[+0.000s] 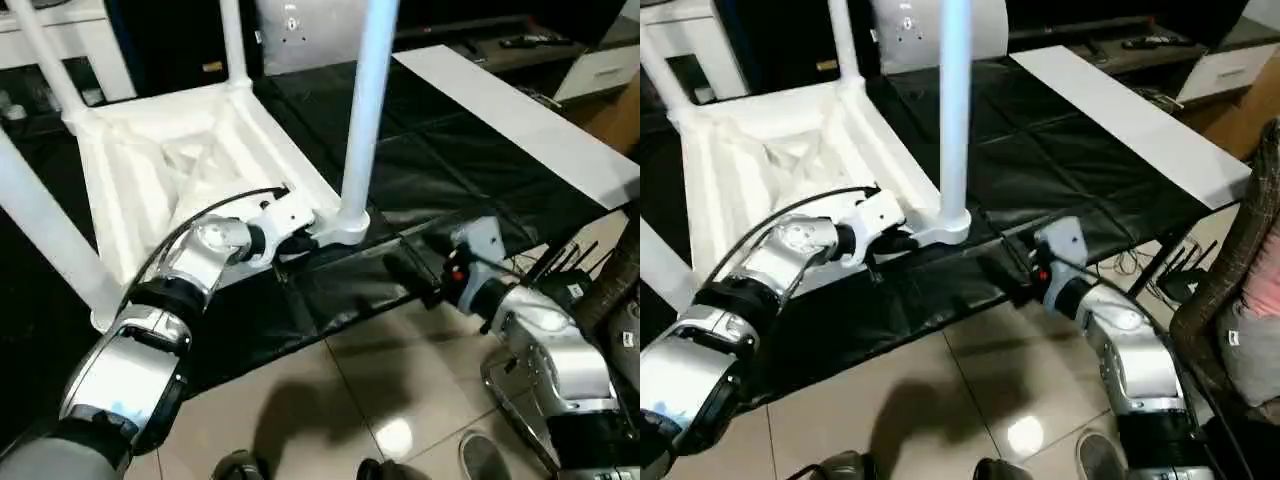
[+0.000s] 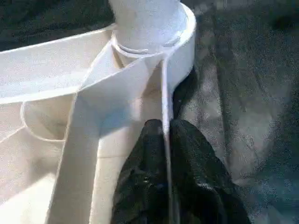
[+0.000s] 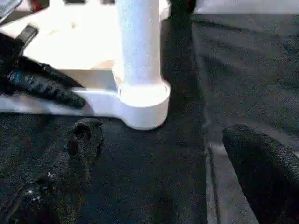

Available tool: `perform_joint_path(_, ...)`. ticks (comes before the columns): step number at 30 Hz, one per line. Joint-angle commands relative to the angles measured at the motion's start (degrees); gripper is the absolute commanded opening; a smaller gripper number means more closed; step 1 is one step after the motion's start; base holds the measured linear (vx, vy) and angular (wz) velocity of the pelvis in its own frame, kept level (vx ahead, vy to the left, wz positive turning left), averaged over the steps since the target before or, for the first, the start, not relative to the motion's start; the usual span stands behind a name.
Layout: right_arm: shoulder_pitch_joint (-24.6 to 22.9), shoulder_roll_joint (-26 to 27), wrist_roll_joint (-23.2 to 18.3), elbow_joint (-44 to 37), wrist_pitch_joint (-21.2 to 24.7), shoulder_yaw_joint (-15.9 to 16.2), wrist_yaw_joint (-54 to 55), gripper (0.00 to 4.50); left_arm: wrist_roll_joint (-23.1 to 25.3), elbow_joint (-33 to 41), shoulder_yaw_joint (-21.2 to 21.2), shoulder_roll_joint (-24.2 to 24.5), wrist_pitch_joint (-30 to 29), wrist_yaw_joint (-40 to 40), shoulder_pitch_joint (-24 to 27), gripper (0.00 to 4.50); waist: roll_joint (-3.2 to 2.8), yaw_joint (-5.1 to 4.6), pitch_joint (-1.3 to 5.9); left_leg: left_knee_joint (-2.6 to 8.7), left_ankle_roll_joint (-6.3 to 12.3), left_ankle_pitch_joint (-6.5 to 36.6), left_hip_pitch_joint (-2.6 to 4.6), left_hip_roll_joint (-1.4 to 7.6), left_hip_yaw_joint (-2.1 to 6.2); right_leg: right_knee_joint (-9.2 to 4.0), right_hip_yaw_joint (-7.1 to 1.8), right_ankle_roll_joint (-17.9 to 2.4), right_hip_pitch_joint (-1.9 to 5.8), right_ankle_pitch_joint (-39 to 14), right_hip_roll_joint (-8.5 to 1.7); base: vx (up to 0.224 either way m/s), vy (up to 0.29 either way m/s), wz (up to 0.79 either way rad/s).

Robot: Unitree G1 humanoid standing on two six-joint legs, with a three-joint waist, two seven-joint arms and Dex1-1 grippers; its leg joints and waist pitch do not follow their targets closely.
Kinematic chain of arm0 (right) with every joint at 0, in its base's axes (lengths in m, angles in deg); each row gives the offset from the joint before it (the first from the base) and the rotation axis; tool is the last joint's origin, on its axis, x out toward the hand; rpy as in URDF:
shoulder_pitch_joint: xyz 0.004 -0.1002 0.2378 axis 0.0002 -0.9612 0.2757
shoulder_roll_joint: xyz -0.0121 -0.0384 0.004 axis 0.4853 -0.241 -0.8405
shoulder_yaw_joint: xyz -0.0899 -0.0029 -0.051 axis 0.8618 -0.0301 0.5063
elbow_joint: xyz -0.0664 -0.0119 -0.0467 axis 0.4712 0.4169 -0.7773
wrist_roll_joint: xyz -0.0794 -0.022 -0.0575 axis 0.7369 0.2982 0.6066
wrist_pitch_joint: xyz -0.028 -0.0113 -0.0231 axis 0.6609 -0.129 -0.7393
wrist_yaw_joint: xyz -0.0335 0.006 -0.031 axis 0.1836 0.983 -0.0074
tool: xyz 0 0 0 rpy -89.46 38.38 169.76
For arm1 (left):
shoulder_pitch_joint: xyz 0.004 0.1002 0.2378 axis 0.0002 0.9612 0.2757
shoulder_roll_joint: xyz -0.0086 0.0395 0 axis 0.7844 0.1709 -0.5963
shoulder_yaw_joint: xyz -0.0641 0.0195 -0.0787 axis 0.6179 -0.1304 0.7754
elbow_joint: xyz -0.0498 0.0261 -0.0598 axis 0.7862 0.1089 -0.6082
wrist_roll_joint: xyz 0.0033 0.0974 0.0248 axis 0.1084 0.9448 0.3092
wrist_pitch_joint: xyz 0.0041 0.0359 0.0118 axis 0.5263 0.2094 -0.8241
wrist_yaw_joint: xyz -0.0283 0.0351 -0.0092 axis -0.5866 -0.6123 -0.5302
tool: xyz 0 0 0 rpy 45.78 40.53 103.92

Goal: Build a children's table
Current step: Rotate leg to tighten

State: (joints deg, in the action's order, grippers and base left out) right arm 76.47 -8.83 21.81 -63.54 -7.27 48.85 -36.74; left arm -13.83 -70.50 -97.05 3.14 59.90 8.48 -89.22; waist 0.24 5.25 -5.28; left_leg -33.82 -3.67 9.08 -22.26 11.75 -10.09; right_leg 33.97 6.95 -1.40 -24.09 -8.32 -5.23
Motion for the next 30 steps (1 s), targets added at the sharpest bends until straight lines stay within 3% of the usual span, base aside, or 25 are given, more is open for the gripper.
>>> perform_joint_path(1,-0.1,0.9,-0.6,-1.9,1.5,-0.3,2.7,4.50,-4.5,4.7,4.7,-0.4,2.4,-3.4,-2.0,0.55,0.49,0.47,4.95,3.82,2.77,13.2,1.12,1.46,0.58,-4.64,-3.16,-9.3,3.40,-18.8,-4.01,0.000,0.000,0.00)
perform_joint_path(2,-0.4,1.3,-0.6,-2.5,2.0,-0.2,3.3,4.50,-5.4,4.9,5.5,-0.8,2.5,-4.1,-1.6,0.73,0.50,0.40,4.76,3.92,2.79,13.4,1.01,1.67,0.64,-4.46,-3.18,-10.1,3.43,-17.7,-4.02,0.000,0.000,0.00)
perform_joint_path(3,-0.8,1.9,-0.4,-3.3,2.7,-0.3,4.2,4.50,-6.7,5.9,6.6,-1.3,2.6,-5.0,-0.5,0.73,0.76,0.27,4.49,3.98,2.75,14.3,1.20,1.57,0.49,-4.63,-3.18,-9.9,3.24,-18.4,-3.89,0.000,0.000,0.00)
perform_joint_path(7,-1.1,2.5,0.2,-5.0,3.5,-0.6,6.2,4.50,-9.4,11.2,9.5,-2.4,3.2,-7.2,3.1,0.98,0.70,0.18,4.19,4.12,2.63,14.7,1.08,1.47,0.54,-4.88,-3.27,-8.2,3.46,-21.2,-4.04,0.000,0.000,0.00)
perform_joint_path(9,-1.2,2.7,0.1,-5.6,3.8,-0.9,7.1,4.50,-11.5,15.7,11.4,-3.1,2.0,-7.8,5.5,1.31,0.69,0.02,3.97,4.21,2.62,14.9,1.00,1.50,0.52,-5.01,-3.29,-8.0,3.38,-22.0,-3.99,0.000,0.000,0.00)
perform_joint_path(11,-1.1,3.0,0.0,-6.0,5.4,-1.1,8.0,4.50,-12.8,22.1,13.3,-3.9,-3.2,-11.3,8.6,1.36,0.64,-0.24,3.73,4.32,2.39,16.0,1.06,1.56,0.50,-5.10,-3.28,-7.4,3.13,-23.5,-3.79,0.000,0.000,0.00)
perform_joint_path(13,-1.1,3.4,0.3,-6.5,5.9,-0.7,9.0,4.50,-15.1,30.3,15.6,-5.3,-7.3,-15.4,12.7,1.42,0.19,-0.29,3.48,4.43,1.70,17.6,1.25,1.64,0.69,-5.46,-3.24,-6.5,2.96,-25.9,-3.98,0.000,0.000,0.00)
perform_joint_path(15,-1.2,3.6,0.4,-6.8,5.8,-0.6,9.4,4.50,-16.1,34.4,16.4,-6.0,-8.7,-16.8,14.9,1.74,0.44,-0.62,3.20,4.61,1.27,18.8,1.15,1.81,0.80,-5.67,-3.15,-6.6,2.86,-26.4,-3.89,0.000,0.000,0.00)
perform_joint_path(16,-1.5,3.5,0.9,-7.5,5.5,0.3,9.1,4.50,-16.8,41.4,16.8,-7.0,-11.5,-19.3,19.2,1.78,0.36,-0.70,3.03,4.50,1.29,20.0,1.49,1.40,0.62,-6.20,-3.10,-5.4,2.41,-28.4,-3.58,0.000,0.000,0.00)
perform_joint_path(17,-1.5,3.5,1.0,-7.6,5.4,0.4,9.1,4.50,-16.8,42.2,16.9,-7.1,-12.0,-19.8,19.8,1.87,0.22,-0.98,2.91,5.05,0.35,20.6,1.20,2.21,1.27,-5.85,-2.74,-5.1,2.77,-26.8,-3.09,0.000,0.000,0.00)
perform_joint_path(18,-1.8,3.4,1.7,-8.3,4.9,1.4,9.2,4.50,-15.2,48.1,16.3,-7.6,-13.3,-22.2,24.2,1.98,1.02,-0.70,2.48,6.09,1.26,22.1,-1.98,1.18,3.71,-4.05,-0.23,-4.6,4.93,-25.1,-3.63,0.000,0.000,0.00)
perform_joint_path(19,-1.8,3.4,1.7,-8.3,4.9,1.4,9.3,4.50,-15.2,48.3,16.3,-7.6,-13.4,-22.2,24.3,1.98,-0.43,-1.10,2.71,6.99,1.69,24.1,-1.76,2.01,4.68,-4.33,0.48,-4.3,5.04,-23.9,-2.78,0.000,0.000,0.00)
perform_joint_path(20,-1.9,3.5,2.2,-8.7,4.4,2.2,9.7,4.50,-13.9,52.2,15.8,-8.1,-14.2,-23.6,27.7,2.17,-0.94,-2.61,2.65,7.92,2.34,28.9,-0.99,4.34,7.96,-3.00,0.58,-5.0,4.39,-17.2,-2.06,0.025,-0.046,0.43)
perform_joint_path(21,-1.9,3.5,2.2,-8.7,4.4,2.2,9.7,4.50,-13.9,52.7,15.8,-8.1,-14.6,-23.8,28.0,2.24,-1.84,-2.97,2.82,8.43,2.75,30.5,-0.27,5.44,9.86,-1.22,0.74,-6.5,4.16,-13.7,-1.35,0.042,-0.084,0.57)
perform_joint_path(22,-1.8,3.6,2.3,-8.8,4.4,2.4,9.9,4.50,-13.6,54.1,15.9,-8.4,-15.8,-24.7,29.1,2.30,-2.30,-4.10,2.55,9.54,5.37,31.7,0.87,6.56,13.30,2.01,0.49,-9.2,2.94,-12.3,0.16,0.042,-0.084,0.57)
perform_joint_path(23,-1.7,3.6,2.3,-8.8,4.4,2.5,10.1,4.50,-12.8,54.6,15.9,-8.5,-16.3,-25.7,29.8,2.48,-2.14,-4.49,2.13,9.12,8.59,30.2,1.34,5.70,14.63,3.33,-1.04,-11.5,1.98,-13.4,0.44,0.017,-0.129,0.65)
perform_joint_path(24,-1.7,3.6,2.3,-8.8,4.4,2.5,10.1,4.50,-12.8,54.6,15.9,-8.5,-16.3,-25.7,29.8,2.48,-1.03,-3.89,1.68,8.37,8.93,28.8,-0.72,2.34,13.23,1.16,-2.74,-15.1,2.63,-13.8,-1.00,0.019,-0.188,0.79)
perform_joint_path(25,-1.6,3.7,2.5,-8.6,4.3,2.6,10.2,4.50,-11.6,55.2,15.9,-8.6,-17.4,-27.6,30.7,2.60,-0.04,-3.13,1.33,5.75,7.26,27.0,-2.45,-0.93,11.02,-2.09,-3.96,-16.1,2.83,-16.7,-3.27,0.019,-0.188,0.79)
perform_joint_path(26,-1.6,3.6,2.7,-8.4,3.9,2.8,10.4,4.50,-10.2,55.5,15.6,-8.9,-17.6,-29.5,31.8,2.69,1.82,-1.16,2.00,-2.80,5.06,12.9,-0.75,-4.60,5.78,-8.21,-2.41,-9.0,3.76,-34.6,-9.69,0.008,-0.200,0.60)
perform_joint_path(27,-1.6,3.6,2.8,-8.3,3.8,2.8,10.5,4.50,-9.8,56.0,15.4,-9.0,-17.9,-30.4,32.2,2.75,2.60,-1.02,1.95,-4.60,4.79,6.9,-2.59,-4.08,5.18,-8.42,-2.19,-2.6,4.77,-38.4,-10.98,0.007,-0.162,0.47)
perform_joint_path(28,-1.7,3.6,2.9,-8.4,3.7,2.7,10.7,4.50,-8.2,57.3,13.8,-9.1,-18.4,-31.8,33.2,2.82,2.16,0.02,1.68,-5.98,4.82,4.2,-3.98,-3.63,5.13,-8.25,-2.96,8.5,5.26,-37.9,-12.67,0.007,-0.162,0.47)
perform_joint_path(29,-1.7,3.7,3.0,-8.4,3.7,2.6,10.8,4.50,-7.6,57.8,13.1,-9.1,-18.4,-32.2,33.5,2.99,2.62,0.39,1.89,-6.67,5.30,6.7,-5.31,-3.12,5.52,-6.60,-2.86,13.2,6.76,-31.5,-13.87,0.007,-0.127,0.52)
perform_joint_path(30,-1.7,3.6,3.1,-8.3,3.6,2.6,10.9,4.50,-6.7,58.3,12.7,-9.4,-19.6,-33.3,33.8,3.09,1.79,1.09,2.27,-5.72,6.15,7.7,-4.99,-2.06,6.02,-6.08,-2.17,10.8,8.10,-21.2,-15.14,-0.008,-0.061,0.60)
